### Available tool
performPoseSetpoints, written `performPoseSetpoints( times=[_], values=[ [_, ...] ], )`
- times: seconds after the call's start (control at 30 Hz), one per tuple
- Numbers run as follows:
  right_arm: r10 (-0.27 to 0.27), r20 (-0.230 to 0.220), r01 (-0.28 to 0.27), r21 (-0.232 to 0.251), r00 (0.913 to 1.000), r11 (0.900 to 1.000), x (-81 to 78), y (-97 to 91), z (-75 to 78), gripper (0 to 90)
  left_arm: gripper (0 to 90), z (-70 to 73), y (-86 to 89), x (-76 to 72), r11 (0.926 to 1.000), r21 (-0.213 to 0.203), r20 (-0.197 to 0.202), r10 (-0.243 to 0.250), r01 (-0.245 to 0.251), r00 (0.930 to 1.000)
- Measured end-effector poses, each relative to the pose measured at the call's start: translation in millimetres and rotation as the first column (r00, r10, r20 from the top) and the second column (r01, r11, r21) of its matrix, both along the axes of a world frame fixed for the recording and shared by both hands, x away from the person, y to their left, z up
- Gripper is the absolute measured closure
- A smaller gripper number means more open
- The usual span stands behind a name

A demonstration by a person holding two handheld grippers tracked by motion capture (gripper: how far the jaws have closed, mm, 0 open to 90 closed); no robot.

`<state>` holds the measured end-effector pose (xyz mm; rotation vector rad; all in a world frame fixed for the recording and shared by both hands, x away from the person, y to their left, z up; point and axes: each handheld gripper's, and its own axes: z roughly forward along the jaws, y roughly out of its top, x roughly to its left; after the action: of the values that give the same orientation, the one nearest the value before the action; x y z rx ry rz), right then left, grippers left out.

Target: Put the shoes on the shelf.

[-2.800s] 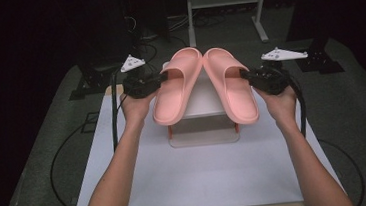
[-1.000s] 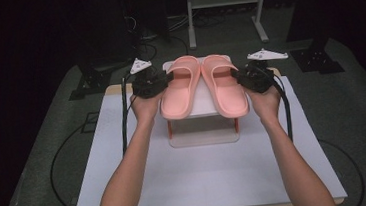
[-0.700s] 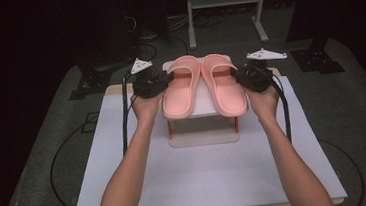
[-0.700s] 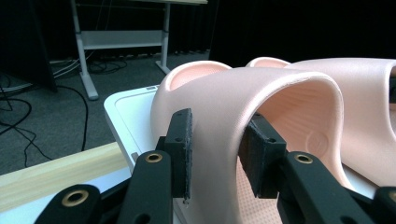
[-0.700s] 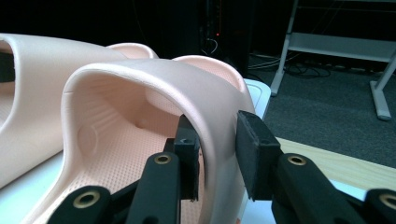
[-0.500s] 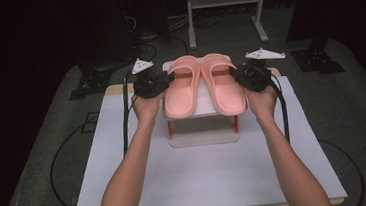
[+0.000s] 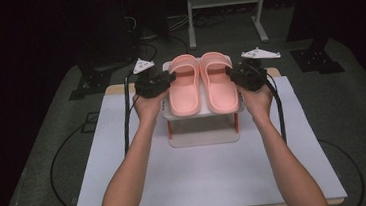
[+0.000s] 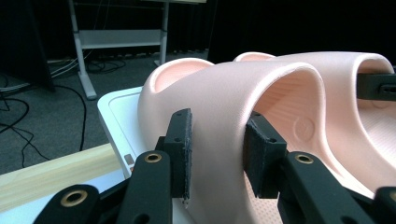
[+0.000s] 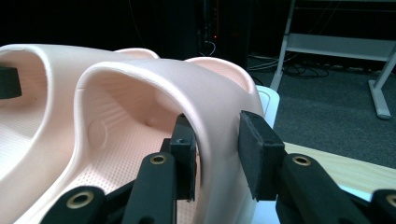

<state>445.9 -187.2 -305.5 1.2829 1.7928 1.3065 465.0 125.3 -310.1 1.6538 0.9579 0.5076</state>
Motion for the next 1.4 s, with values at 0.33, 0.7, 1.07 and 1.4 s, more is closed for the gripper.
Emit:
performPoseSetpoints(
  times=[0.33,0.7,1.07,1.4],
  values=[
    [-0.003,-0.003,0.003,0.007,1.0000,1.0000,6.0,4.6,-1.0,66.3,65.4,-0.2,0.3,3.9,1.0000,0.005,-0.002,-0.006,0.006,1.0000],
    [-0.018,-0.011,0.019,0.008,0.9998,0.9998,10.5,7.0,-0.5,66.1,65.4,-0.5,2.7,6.1,1.0000,0.007,-0.003,-0.004,0.004,1.0000],
    [-0.046,-0.012,0.046,0.007,0.9989,0.9989,14.2,9.1,0.1,66.3,65.8,-1.0,5.0,5.5,0.9999,0.014,0.000,-0.009,0.009,1.0000],
    [-0.042,-0.015,0.042,0.004,0.9990,0.9991,12.0,12.8,1.0,65.2,65.5,-0.9,5.2,5.5,0.9998,0.013,0.000,-0.014,0.014,0.9999]
  ],
)
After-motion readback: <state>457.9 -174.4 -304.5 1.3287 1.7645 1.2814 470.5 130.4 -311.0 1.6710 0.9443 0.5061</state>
